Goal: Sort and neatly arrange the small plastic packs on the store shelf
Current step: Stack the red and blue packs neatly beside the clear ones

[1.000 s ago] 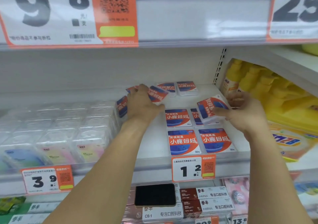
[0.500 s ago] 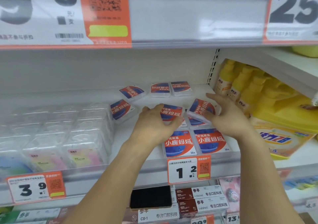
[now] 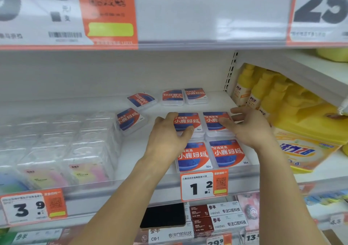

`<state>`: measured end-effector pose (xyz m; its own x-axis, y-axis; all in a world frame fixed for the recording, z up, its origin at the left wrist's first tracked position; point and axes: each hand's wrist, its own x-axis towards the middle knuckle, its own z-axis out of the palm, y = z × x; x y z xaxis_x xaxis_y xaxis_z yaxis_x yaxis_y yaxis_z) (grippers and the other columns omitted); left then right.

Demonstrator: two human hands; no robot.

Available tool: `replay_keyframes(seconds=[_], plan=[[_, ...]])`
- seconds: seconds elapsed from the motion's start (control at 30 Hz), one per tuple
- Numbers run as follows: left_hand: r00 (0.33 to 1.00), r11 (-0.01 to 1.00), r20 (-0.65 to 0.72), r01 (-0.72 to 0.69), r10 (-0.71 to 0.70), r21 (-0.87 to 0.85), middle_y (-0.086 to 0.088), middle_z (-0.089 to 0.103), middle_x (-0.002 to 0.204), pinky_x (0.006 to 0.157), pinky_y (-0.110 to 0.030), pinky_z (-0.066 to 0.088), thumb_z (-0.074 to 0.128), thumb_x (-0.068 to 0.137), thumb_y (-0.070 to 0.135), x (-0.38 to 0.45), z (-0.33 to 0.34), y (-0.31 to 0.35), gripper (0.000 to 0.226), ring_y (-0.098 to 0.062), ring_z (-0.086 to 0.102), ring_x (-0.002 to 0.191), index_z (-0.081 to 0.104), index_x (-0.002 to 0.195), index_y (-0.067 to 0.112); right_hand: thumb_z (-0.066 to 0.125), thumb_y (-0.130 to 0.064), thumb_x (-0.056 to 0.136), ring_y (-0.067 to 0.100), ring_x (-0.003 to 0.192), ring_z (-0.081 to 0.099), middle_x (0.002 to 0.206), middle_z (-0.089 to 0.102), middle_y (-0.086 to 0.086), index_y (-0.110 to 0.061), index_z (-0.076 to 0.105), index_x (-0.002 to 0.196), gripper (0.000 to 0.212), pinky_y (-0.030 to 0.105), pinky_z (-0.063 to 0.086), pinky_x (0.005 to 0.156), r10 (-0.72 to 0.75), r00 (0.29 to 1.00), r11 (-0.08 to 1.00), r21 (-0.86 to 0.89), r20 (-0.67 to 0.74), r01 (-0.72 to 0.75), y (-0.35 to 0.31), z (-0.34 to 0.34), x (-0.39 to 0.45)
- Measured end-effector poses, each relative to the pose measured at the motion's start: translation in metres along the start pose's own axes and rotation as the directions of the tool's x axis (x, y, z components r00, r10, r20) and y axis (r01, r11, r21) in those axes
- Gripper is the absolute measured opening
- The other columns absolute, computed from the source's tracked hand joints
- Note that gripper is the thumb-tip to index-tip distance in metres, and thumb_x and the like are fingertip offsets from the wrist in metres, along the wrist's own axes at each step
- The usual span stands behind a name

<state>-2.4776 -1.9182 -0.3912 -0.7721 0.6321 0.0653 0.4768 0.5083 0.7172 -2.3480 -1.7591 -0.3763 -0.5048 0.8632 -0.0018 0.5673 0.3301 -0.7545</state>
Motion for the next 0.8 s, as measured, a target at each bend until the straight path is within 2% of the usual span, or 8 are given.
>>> replay_keyframes(seconds=[0.1,0.23,0.53,0.67,0.8], plan=[[1.000,1.000,-0.001,-0.004,0.004,-0.001,0.006,0.051,0.139,0.093,-0.035,0.052,0.061,0.087,0.052,-0.0001,-0.0008,0.0001,0.059,-0.018,0.057,0.121,0.040,0.139,0.035,0.067,-0.043,0.090,0.014,0.088,0.060,0.129,0.066,0.002,-0.019,0.055,0.135,0.053,0.018,0.044,0.053,-0.029,1.000,1.000,-0.007,0.002,0.029,0.0011,0.0035,0.0012],[1.000,1.000,-0.001,-0.001,0.001,-0.003,0.005,0.052,0.139,0.094,-0.035,0.052,0.061,0.086,0.053,-0.0007,-0.0017,0.0007,0.059,-0.018,0.057,0.120,0.041,0.139,0.034,0.065,-0.046,0.090,0.015,0.079,0.065,0.118,0.069,0.003,-0.028,0.056,0.132,0.047,0.023,0.051,0.055,-0.018,0.999,1.000,0.016,0.034,0.018,0.0034,0.0021,0.0017],[0.999,1.000,0.043,0.005,-0.006,0.024,0.004,0.052,0.140,0.093,-0.037,0.052,0.061,0.085,0.054,0.0003,-0.0071,0.0005,0.061,-0.019,0.057,0.121,0.042,0.139,0.032,0.060,-0.051,0.091,0.022,0.089,0.069,0.106,0.066,0.000,-0.033,0.051,0.133,0.046,0.032,0.059,0.067,-0.015,0.994,0.995,-0.093,0.110,0.025,0.0047,-0.0042,0.0033],[0.999,1.000,0.037,0.005,-0.006,0.025,0.003,0.052,0.139,0.092,-0.035,0.052,0.060,0.086,0.054,-0.0003,-0.0067,0.0003,0.061,-0.019,0.057,0.121,0.040,0.139,0.033,0.056,-0.051,0.093,0.016,0.081,0.063,0.102,0.062,-0.003,-0.032,0.049,0.134,0.046,0.024,0.049,0.055,-0.036,0.994,0.993,-0.109,0.105,0.047,0.0026,-0.0021,0.0026],[1.000,0.999,0.016,0.004,-0.004,0.035,0.004,0.050,0.140,0.094,-0.035,0.051,0.059,0.087,0.054,-0.0021,-0.0046,0.0008,0.061,-0.020,0.056,0.122,0.038,0.140,0.034,0.060,-0.048,0.092,0.006,0.070,0.057,0.100,0.058,-0.007,-0.026,0.050,0.133,0.048,0.021,0.044,0.050,-0.051,0.995,0.995,-0.082,0.086,0.058,0.0019,0.0007,0.0036]])
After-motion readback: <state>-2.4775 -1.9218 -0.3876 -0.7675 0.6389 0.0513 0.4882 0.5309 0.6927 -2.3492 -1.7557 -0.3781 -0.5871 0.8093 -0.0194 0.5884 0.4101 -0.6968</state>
